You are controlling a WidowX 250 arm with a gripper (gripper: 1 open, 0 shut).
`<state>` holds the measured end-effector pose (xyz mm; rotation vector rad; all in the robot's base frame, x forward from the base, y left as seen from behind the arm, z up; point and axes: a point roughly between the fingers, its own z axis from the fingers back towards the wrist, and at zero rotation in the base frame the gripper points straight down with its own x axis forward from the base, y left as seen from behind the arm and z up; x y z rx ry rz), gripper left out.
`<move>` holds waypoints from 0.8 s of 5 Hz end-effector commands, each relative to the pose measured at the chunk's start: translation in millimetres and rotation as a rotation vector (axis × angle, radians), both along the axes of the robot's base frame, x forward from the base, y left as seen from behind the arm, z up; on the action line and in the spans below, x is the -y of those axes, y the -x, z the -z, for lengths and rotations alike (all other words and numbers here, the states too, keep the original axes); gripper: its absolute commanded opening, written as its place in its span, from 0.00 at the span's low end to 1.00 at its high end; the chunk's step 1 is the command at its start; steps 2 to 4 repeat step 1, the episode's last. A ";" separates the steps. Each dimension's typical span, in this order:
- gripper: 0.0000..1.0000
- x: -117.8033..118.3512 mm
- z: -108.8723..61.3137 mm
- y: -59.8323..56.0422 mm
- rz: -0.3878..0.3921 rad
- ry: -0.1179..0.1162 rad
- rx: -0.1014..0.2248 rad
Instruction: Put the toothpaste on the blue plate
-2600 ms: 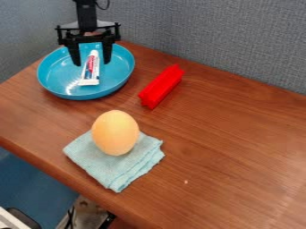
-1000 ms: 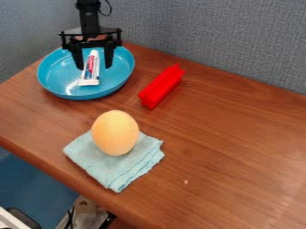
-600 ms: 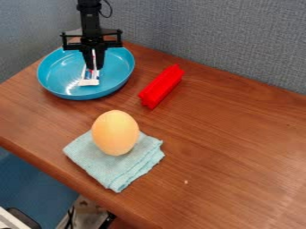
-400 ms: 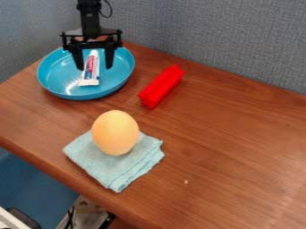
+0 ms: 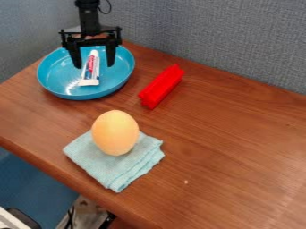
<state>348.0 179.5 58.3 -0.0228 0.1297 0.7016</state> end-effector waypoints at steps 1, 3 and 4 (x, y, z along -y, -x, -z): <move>1.00 -10.4 -41.0 -3.6 0.010 -0.012 0.094; 1.00 -10.4 -41.0 -3.6 0.010 -0.012 0.094; 1.00 -10.4 -41.0 -3.6 0.010 -0.012 0.094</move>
